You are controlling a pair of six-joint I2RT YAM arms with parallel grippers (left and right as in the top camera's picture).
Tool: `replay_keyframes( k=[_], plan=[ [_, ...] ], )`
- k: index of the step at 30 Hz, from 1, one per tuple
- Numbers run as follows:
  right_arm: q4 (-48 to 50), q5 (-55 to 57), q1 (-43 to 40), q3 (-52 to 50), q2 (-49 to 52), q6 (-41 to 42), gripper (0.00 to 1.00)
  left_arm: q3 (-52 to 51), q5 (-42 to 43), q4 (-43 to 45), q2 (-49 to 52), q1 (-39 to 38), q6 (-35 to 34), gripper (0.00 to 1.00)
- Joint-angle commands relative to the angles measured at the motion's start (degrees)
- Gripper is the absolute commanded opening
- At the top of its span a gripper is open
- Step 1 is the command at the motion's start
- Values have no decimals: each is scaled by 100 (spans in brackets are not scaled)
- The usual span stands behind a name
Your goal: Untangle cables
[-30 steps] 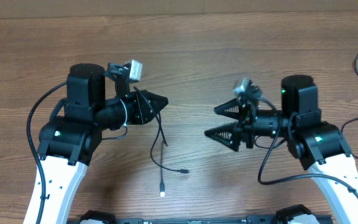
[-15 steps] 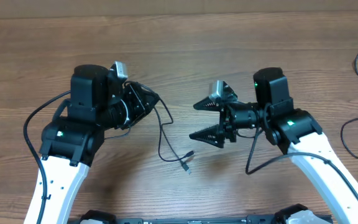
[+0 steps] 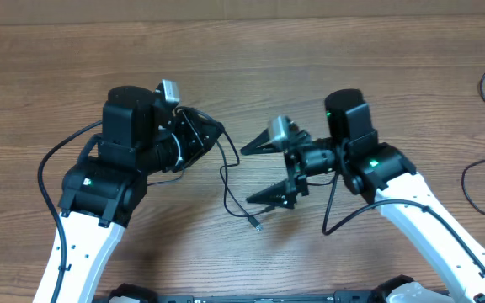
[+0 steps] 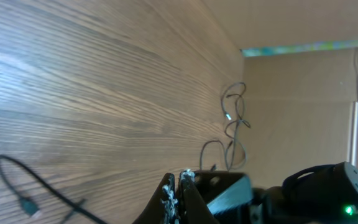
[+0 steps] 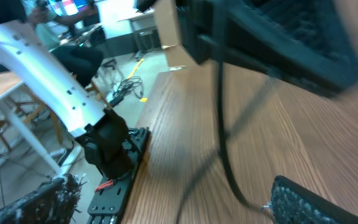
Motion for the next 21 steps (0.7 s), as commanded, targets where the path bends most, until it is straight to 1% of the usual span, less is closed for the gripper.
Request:
replay_keyframes(
  k=[1, 5, 13, 14, 15, 16, 17, 18, 21],
  plan=[
    [188, -4, 197, -31, 4, -9, 100, 173, -39, 153, -37, -216, -203, 4],
    [271, 413, 293, -31, 4, -4, 100, 197, -31, 308, -39, -332, -321, 4],
    [271, 415, 293, -31, 9, -2, 99, 214, -70, 798, -37, -525, -531, 4],
    [271, 415, 293, -31, 9, -4, 89, 214, -101, 831, -37, -549, -531, 4],
    [271, 415, 293, -31, 9, -4, 60, 216, -122, 848, -37, -562, -531, 4],
    [271, 417, 293, -31, 9, -4, 27, 214, -133, 850, -37, -568, -529, 4],
    [264, 417, 293, -31, 9, -4, 9, 214, -146, 837, -37, -575, -529, 4],
    [264, 417, 291, -31, 9, -4, 4, 214, -146, 833, -37, -575, -525, 4],
    [247, 485, 291, -31, 9, -4, 4, 214, -146, 811, -37, -577, -507, 4]
  ],
)
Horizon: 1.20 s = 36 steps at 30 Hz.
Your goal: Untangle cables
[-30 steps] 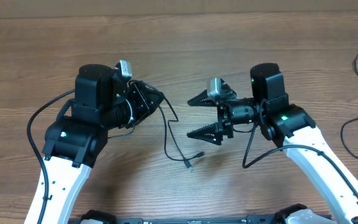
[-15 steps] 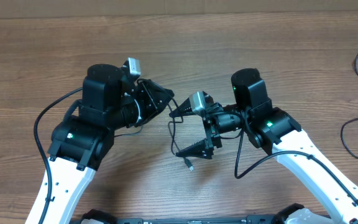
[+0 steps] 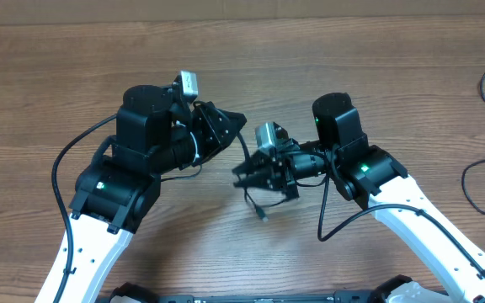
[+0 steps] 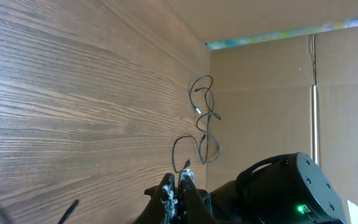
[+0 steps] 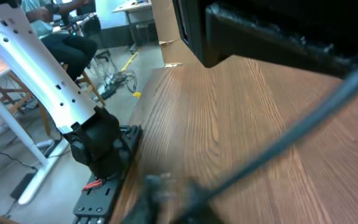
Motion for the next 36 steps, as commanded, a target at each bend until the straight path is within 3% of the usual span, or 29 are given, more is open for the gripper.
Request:
replay_keyframes(
  k=[1, 14, 22, 29, 36],
  plan=[
    [-28, 170, 11, -31, 9, 2, 4, 166, -81, 2, -37, -31, -50, 4],
    [-271, 1102, 7, -31, 9, 4, 4, 166, -101, -203, -37, -31, 212, 10],
    [-249, 1108, -7, -28, 9, 155, 4, 168, 313, -702, -37, -33, 675, 24],
    [-249, 1757, -66, -28, 9, 310, 4, 166, 597, -1517, -39, -33, 1132, 25],
    [-273, 2065, -334, -28, 9, 332, 4, 166, 1047, -1591, -39, -33, 1379, 27]
  ],
)
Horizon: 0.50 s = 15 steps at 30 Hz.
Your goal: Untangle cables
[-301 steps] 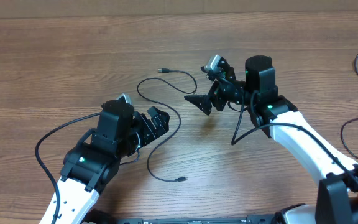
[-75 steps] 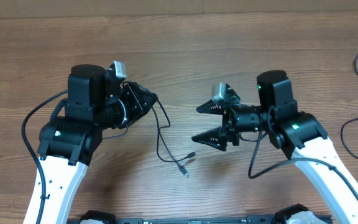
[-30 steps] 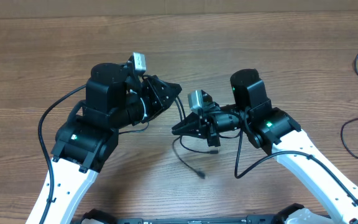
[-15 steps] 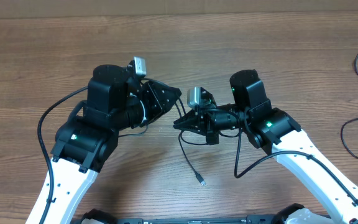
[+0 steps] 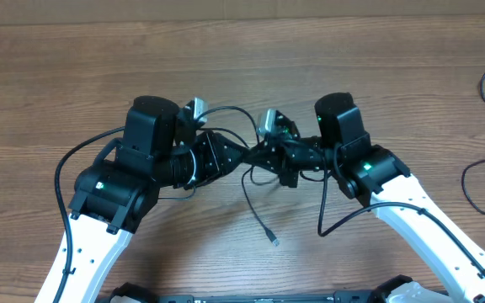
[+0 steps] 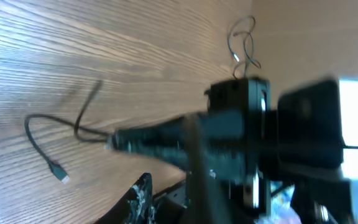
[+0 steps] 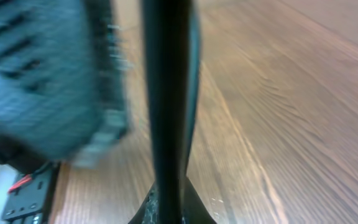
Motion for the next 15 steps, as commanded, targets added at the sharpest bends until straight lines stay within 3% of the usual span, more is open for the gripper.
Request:
replay_keyframes(
  k=[1, 8, 10, 15],
  plan=[
    [-4, 210, -181, -28, 9, 61, 4, 142, 415, -2, -39, -33, 341, 26],
    [28, 297, -592, -28, 9, 190, 4, 144, 874, -476, -59, -37, 872, 24],
    [52, 297, -743, -28, 9, 190, 4, 144, 748, -566, -131, -55, 1134, 19],
    [103, 297, -1239, -28, 9, 195, 4, 146, -31, -487, -629, -258, 1392, 20]
  ],
)
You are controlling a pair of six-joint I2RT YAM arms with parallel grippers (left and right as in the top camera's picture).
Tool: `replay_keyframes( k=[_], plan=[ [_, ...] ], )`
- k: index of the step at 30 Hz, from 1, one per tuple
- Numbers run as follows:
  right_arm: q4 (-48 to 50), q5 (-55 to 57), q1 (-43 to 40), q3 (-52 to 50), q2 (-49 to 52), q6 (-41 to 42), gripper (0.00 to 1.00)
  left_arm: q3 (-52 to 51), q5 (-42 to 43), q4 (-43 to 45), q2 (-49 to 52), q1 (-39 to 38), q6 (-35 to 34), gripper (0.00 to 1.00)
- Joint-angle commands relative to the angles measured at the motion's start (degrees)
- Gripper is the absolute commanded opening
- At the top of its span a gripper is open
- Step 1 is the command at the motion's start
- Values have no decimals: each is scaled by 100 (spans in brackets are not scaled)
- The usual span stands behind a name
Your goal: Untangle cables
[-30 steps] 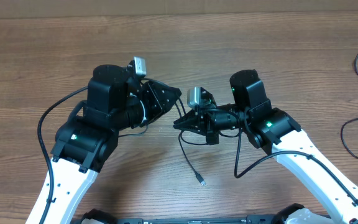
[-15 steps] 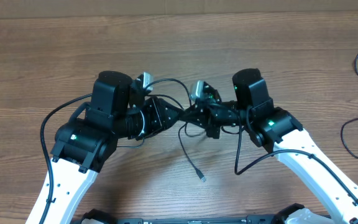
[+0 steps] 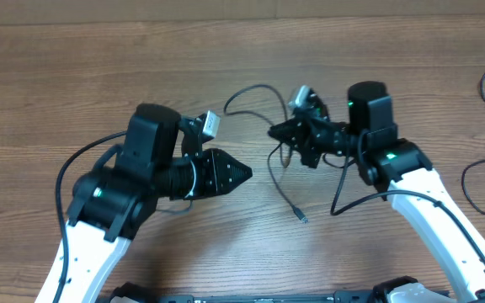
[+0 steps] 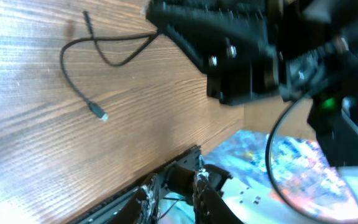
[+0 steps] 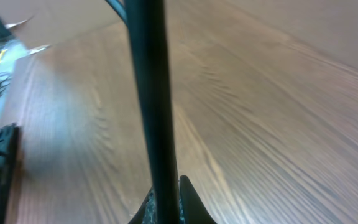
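Observation:
A thin black cable (image 3: 278, 181) with a small plug at its free end (image 3: 302, 220) runs across the middle of the wooden table (image 3: 74, 76). My right gripper (image 3: 274, 132) is shut on it, and the strand rises straight up between the jaws in the right wrist view (image 5: 151, 93). One loop arcs behind the gripper and the plug end trails toward the front. My left gripper (image 3: 247, 172) points right, a little left of the cable and apart from it. Its fingers (image 4: 197, 190) stand slightly apart with nothing between them. The left wrist view shows the cable (image 4: 64, 65) lying on the wood.
More black cables lie at the table's right edge, one at the back and one further forward (image 3: 477, 187). The table's front edge and the arm base beyond it show in the left wrist view (image 4: 166, 171).
The gripper tips met on the cable at the table's centre. Now my left gripper is off the cable, lower and further left. My right gripper holds it further right and back, the plug end following.
My left gripper held the cable raised with my right gripper wide open around the hanging strand. Then the right was shut on that strand. Later both tips met at the centre. Now only the right gripper holds the cable and the left is open and apart.

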Motion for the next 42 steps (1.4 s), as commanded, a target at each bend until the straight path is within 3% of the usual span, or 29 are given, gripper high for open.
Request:
replay_keyframes(
  k=[1, 9, 17, 23, 27, 31, 36, 40, 41, 42],
  plan=[
    [122, 48, -385, -28, 9, 33, 4, 149, -581, 68, -540, -142, 444, 20],
    [739, 516, -1123, -28, 9, 50, 4, 149, -2271, -114, -1768, -179, 452, 22],
    [1110, 1993, -1690, -26, 7, 201, 4, 149, -2422, -278, -2420, -179, 472, 26],
    [1947, 2924, -2494, -26, 9, 142, 4, 149, -2378, -492, -2426, -179, 424, 27],
    [2951, 3569, -3403, -26, 101, 133, 4, 149, -2376, -466, -2426, -179, 251, 27],
    [3724, 3477, -4570, -22, 380, 157, 4, 149, -2382, -424, -2426, -179, 205, 27],
    [4151, 2977, -5862, 24, 804, 155, 4, 149, -2380, -179, -2422, -179, 164, 28],
    [3930, 2994, -6695, 236, 1239, 208, 4, 149, -2420, -59, -2417, -179, 92, 28],
    [3923, 2994, -6854, 264, 1351, 326, 22, 149, -2424, -39, -2406, -179, 66, 28],
    [3952, 2949, -7010, 289, 1462, 518, 100, 149, -2424, -28, -2393, -179, 57, 28]
  ],
)
